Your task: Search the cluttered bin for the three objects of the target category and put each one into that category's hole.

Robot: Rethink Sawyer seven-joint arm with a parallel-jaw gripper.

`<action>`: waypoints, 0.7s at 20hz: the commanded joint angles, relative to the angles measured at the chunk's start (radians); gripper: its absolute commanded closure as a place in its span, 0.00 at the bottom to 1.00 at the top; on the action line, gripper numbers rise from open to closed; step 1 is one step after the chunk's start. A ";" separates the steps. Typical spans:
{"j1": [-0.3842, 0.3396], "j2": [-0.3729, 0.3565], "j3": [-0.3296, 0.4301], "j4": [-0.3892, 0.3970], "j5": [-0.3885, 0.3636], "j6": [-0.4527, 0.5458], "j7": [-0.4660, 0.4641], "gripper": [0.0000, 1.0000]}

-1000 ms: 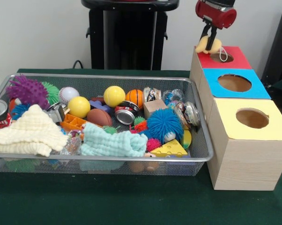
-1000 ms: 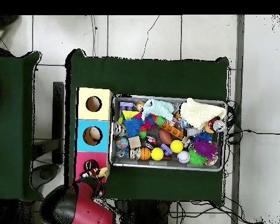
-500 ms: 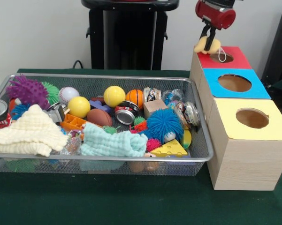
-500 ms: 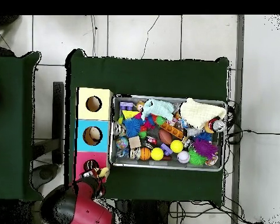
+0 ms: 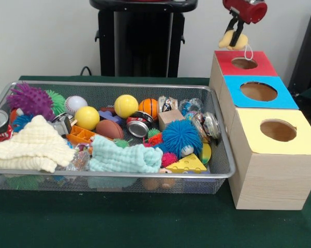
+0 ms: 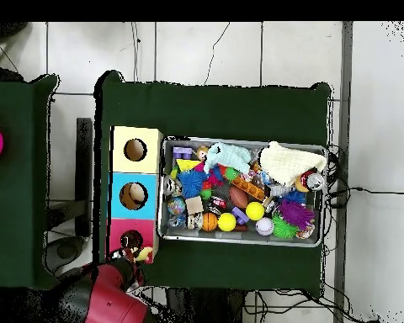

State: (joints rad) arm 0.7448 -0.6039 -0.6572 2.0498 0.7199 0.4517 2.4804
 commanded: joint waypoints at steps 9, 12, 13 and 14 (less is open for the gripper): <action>0.088 0.068 -0.155 -0.206 -0.036 0.282 0.452 1.00; 0.140 0.140 -0.208 -0.253 -0.043 0.324 0.533 1.00; 0.155 0.165 -0.229 -0.269 -0.050 0.340 0.551 1.00; 0.180 0.206 -0.268 -0.293 -0.064 0.359 0.571 1.00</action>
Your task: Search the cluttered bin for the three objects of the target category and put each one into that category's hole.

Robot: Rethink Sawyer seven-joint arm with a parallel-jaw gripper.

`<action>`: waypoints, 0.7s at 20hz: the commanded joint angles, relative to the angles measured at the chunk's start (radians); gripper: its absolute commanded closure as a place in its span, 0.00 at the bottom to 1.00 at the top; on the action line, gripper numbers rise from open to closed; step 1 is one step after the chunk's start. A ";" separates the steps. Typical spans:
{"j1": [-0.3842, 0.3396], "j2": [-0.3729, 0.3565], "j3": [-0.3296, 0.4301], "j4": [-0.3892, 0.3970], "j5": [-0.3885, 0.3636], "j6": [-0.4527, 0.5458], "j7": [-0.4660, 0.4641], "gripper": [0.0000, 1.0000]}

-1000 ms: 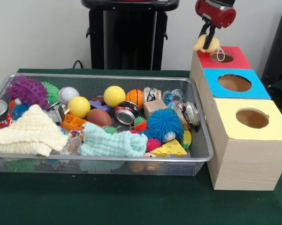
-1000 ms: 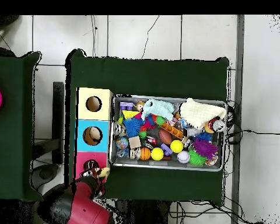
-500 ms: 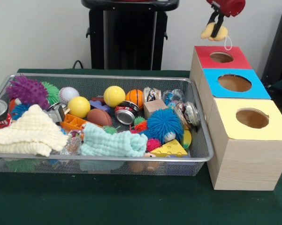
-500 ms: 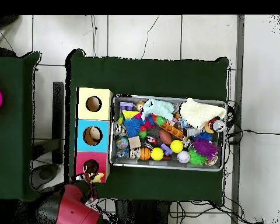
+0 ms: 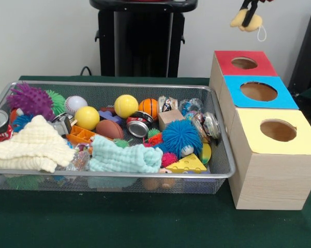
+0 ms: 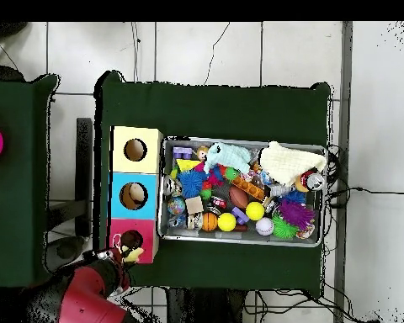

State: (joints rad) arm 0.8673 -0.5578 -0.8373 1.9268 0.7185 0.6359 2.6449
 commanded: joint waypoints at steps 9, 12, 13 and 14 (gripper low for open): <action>0.148 0.333 -0.214 -0.290 -0.089 0.289 0.520 1.00; 0.165 0.381 -0.227 -0.301 -0.088 0.281 0.548 1.00; 0.168 0.391 -0.230 -0.305 -0.088 0.283 0.554 1.00; 0.172 0.406 -0.231 -0.307 -0.086 0.280 0.562 1.00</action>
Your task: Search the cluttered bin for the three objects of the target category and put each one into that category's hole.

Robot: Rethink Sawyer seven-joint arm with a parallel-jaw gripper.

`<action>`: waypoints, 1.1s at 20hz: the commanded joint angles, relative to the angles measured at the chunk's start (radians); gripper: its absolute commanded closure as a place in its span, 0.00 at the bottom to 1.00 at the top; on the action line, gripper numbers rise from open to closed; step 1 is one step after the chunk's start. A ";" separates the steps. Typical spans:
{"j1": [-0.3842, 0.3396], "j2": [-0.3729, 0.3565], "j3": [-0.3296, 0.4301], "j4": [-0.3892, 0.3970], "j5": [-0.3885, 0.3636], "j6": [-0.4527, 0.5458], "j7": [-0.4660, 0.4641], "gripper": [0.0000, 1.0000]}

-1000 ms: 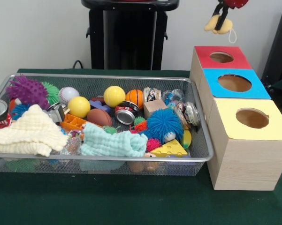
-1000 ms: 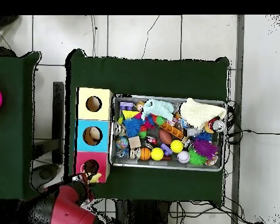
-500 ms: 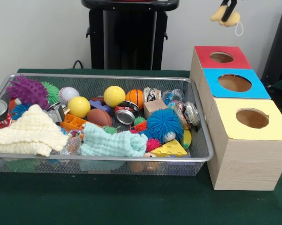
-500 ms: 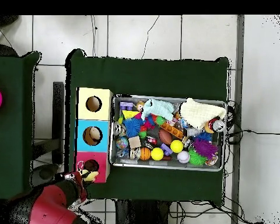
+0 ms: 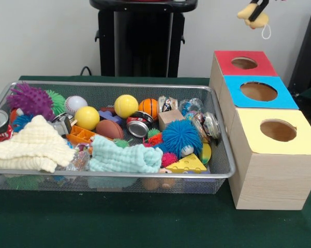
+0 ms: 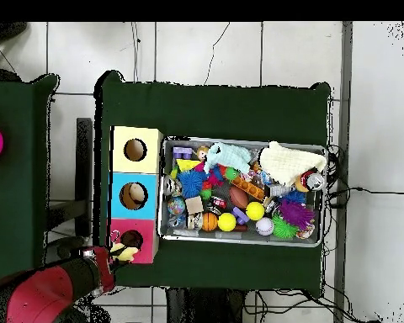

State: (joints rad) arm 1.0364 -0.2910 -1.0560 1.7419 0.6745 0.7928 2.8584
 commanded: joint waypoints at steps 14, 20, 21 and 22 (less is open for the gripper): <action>-0.005 0.310 -0.010 -0.171 -0.012 0.109 0.425 1.00; -0.033 0.318 -0.003 -0.185 0.001 0.114 0.406 1.00; -0.038 0.314 -0.012 -0.198 -0.002 0.148 0.408 1.00; -0.040 0.308 -0.017 -0.203 -0.001 0.163 0.408 1.00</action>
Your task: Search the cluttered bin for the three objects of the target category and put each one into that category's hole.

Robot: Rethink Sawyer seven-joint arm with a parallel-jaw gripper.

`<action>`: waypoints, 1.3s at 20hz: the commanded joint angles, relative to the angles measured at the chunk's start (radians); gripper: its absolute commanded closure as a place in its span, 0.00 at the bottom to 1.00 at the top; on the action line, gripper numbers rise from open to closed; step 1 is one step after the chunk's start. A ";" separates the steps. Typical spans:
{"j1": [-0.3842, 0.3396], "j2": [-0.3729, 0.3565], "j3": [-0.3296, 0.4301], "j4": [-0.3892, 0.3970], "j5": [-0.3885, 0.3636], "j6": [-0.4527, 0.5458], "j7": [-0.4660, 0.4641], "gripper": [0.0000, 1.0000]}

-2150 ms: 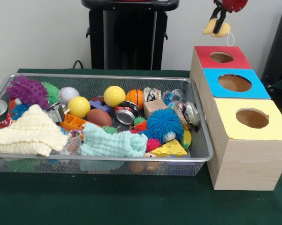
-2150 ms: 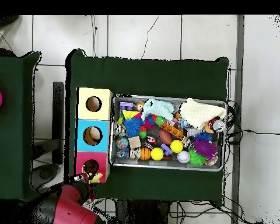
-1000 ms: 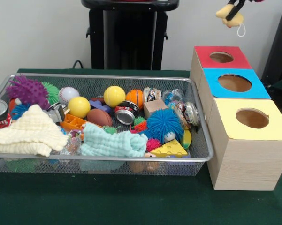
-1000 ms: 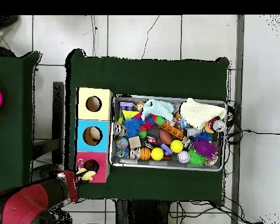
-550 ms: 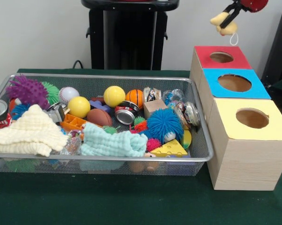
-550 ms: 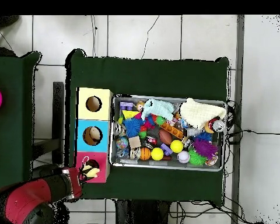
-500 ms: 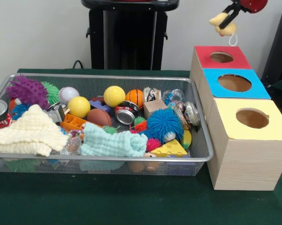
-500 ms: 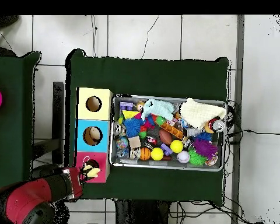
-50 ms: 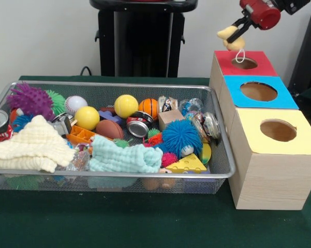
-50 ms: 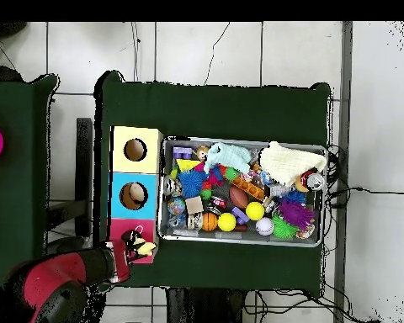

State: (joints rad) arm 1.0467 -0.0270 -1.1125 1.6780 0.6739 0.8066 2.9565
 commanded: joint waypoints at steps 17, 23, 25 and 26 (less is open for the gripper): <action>-0.078 0.044 0.032 -0.233 0.033 0.248 0.361 1.00; -0.109 0.051 0.057 -0.223 0.026 0.156 0.296 1.00; -0.120 0.059 0.073 -0.209 0.027 0.103 0.278 1.00; -0.124 0.058 0.077 -0.200 0.027 0.085 0.271 1.00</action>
State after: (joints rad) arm 0.9831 -0.0151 -1.1363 1.5605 0.6741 0.9293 2.9600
